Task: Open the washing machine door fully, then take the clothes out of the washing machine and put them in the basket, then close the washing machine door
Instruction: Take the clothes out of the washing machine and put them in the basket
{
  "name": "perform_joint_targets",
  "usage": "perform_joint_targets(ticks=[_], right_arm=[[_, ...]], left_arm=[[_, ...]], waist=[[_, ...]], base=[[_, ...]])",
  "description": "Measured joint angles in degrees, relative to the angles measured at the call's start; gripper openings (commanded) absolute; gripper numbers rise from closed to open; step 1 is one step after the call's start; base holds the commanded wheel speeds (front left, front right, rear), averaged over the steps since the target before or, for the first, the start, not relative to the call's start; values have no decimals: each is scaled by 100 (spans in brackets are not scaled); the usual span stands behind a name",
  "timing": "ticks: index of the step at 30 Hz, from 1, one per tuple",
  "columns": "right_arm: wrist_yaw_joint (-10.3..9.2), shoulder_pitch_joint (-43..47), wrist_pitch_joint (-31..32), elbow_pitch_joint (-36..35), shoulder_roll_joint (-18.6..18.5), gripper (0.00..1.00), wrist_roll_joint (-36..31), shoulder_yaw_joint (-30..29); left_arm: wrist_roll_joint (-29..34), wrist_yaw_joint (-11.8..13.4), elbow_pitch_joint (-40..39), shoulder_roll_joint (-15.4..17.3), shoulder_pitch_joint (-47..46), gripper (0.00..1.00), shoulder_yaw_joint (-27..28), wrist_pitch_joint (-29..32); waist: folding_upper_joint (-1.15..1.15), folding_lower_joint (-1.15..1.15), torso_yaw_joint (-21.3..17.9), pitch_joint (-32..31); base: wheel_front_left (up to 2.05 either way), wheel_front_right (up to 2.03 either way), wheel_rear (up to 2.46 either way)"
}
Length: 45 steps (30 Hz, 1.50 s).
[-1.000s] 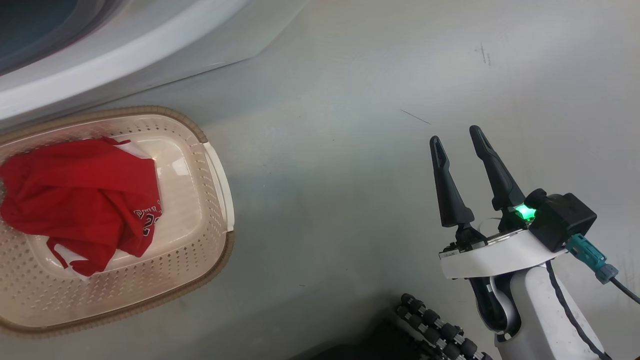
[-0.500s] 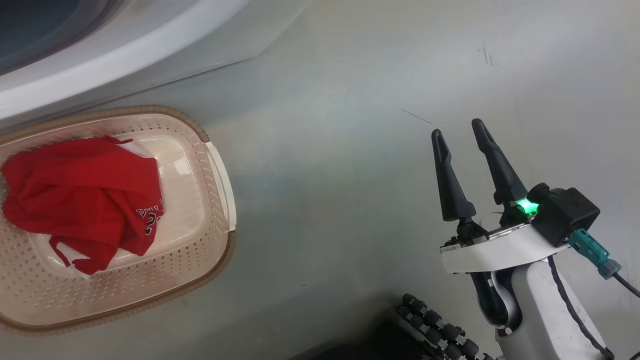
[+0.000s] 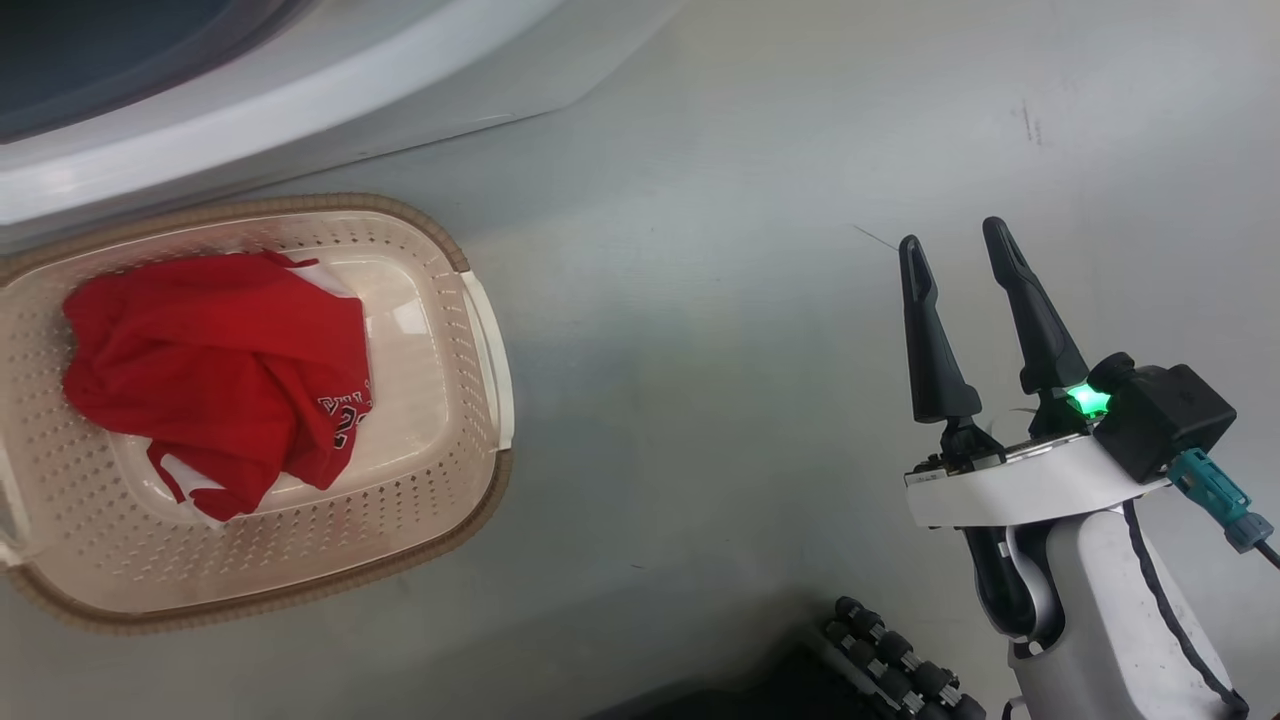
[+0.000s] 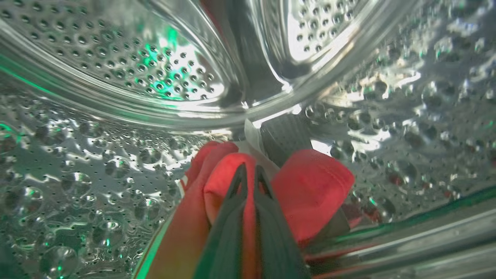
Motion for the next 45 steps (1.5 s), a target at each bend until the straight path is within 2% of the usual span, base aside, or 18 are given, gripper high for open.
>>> perform_joint_targets(ticks=[16, 28, 36, 45], right_arm=[[4, 0, -1, -3, -18, 100, -307, -189], [7, 82, -1, 40, -87, 100, -487, -269], [23, 192, -1, 124, -143, 100, -594, -302], [58, 419, -1, 276, -158, 100, -666, -304]], left_arm=[[-344, 171, -645, -611, 868, 0, 287, -1841], [-475, 222, -1184, -1107, 2059, 0, 268, -2929], [-475, 261, -1607, -1326, 2978, 0, 207, -3010], [-475, 266, -2045, -1561, 4415, 0, 53, -3011]], waist=[[0, 0, 481, -255], [0, 0, 801, -660], [0, 0, 1010, -1048], [0, 0, 1216, -1697]], base=[[0, 0, 0], [0, 0, 0], [0, 0, 0], [0, 0, 0]])
